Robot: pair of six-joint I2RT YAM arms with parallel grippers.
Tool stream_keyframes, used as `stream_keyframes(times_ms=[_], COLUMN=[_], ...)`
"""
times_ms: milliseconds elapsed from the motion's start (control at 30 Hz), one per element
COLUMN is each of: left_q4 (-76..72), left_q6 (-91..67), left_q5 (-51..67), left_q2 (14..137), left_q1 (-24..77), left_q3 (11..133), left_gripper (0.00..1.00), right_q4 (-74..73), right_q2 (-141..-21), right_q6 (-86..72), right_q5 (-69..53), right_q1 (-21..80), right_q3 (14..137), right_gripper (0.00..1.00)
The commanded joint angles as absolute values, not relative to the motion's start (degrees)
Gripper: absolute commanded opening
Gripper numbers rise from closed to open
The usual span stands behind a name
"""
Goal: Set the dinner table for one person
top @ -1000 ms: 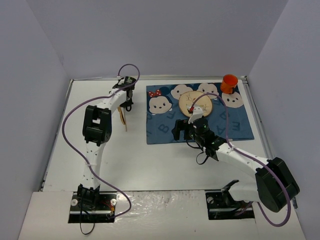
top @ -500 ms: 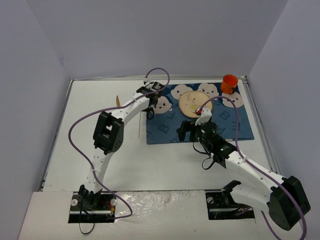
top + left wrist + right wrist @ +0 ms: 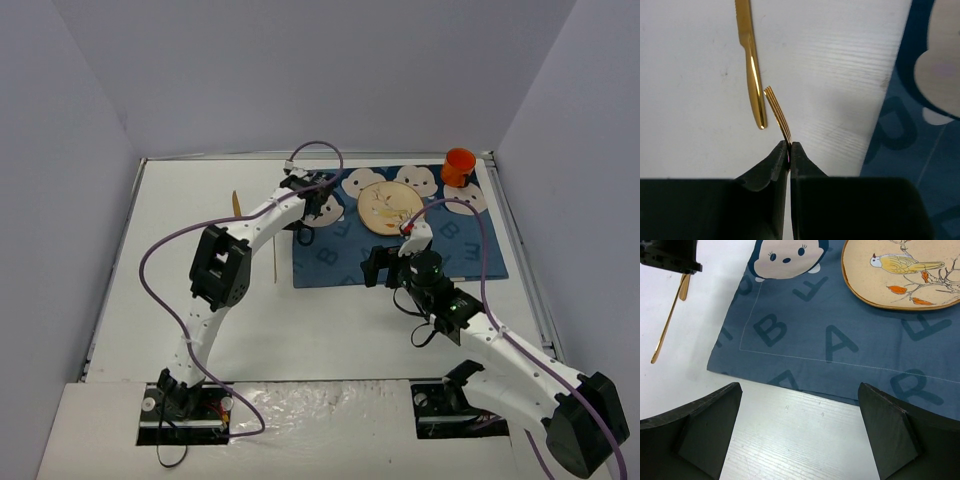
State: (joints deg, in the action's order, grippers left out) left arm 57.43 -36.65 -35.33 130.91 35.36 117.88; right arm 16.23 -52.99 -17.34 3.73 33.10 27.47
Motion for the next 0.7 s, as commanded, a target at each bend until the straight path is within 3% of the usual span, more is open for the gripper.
stream_keyframes(times_ms=[0,333,667], left_q4=[60.79,58.46,53.80], left_q6=[-38.86,-39.99,-41.00], left_q5=[-41.55,-42.96,-38.65], left_q2=[128.14,130.87,131.67], left_q1=[35.19,34.98,35.47], left_q3=[112.59,106.80,103.45], left_gripper=[0.00,0.01,0.18], right_q4=[18.78,19.25,19.20], right_q2=[-51.94,-52.03,-52.48], right_q6=[-17.08,-17.23,-17.23], right_q5=[5.22,4.48,4.52], right_q1=[33.37,33.40,33.40], right_q3=[27.14,26.54,26.59], right_gripper=[0.98,0.98,0.98])
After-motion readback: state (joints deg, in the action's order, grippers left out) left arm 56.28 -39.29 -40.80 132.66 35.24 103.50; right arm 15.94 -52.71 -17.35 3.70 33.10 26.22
